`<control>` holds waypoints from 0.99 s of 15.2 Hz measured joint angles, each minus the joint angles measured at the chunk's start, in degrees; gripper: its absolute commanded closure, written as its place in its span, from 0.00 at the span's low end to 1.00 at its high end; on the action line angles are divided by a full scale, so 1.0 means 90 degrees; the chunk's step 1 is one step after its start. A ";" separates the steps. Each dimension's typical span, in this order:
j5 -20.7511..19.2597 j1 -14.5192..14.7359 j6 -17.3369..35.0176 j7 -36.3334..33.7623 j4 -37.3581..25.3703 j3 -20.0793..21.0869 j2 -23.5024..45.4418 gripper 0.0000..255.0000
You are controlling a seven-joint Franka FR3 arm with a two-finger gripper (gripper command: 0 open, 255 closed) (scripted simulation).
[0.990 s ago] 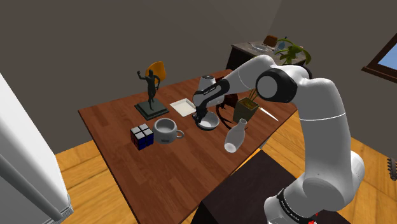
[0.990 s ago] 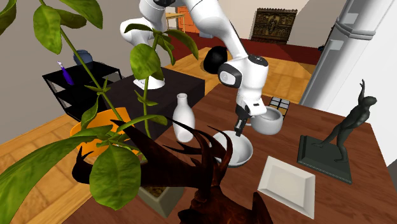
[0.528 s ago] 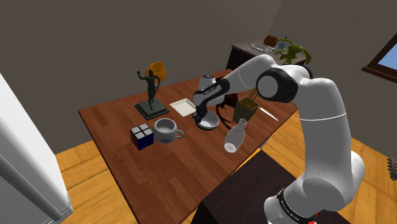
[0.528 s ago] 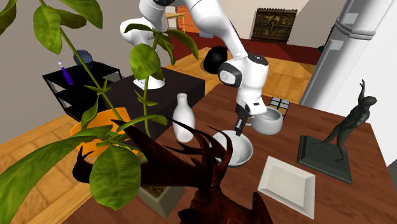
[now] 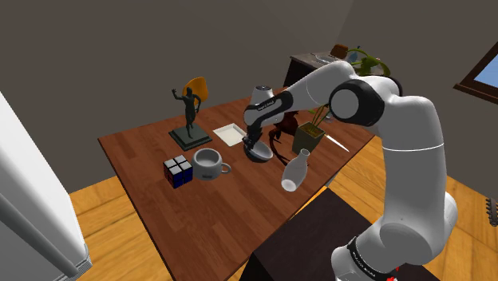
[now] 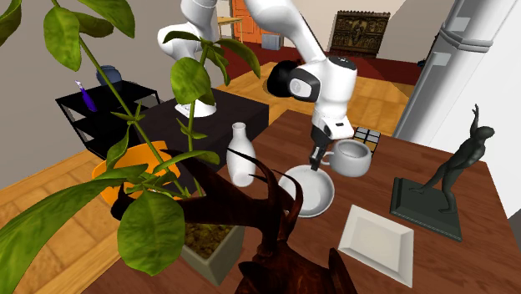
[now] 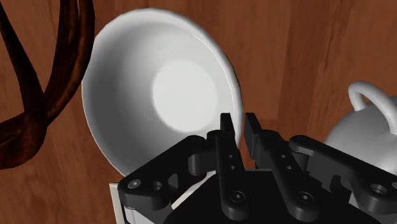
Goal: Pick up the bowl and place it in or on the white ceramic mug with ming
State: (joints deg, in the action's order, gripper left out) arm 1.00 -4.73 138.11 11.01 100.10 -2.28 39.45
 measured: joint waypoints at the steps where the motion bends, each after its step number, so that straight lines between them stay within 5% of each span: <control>1: -0.0001 -0.0002 -0.0018 0.0008 0.0068 0.0000 -0.0087 1.00; 15: -0.0030 0.0026 -0.0837 -0.0008 0.0047 -0.0019 -0.0888 1.00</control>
State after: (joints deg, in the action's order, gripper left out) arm 0.73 -4.50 130.57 10.94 100.53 -2.46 31.45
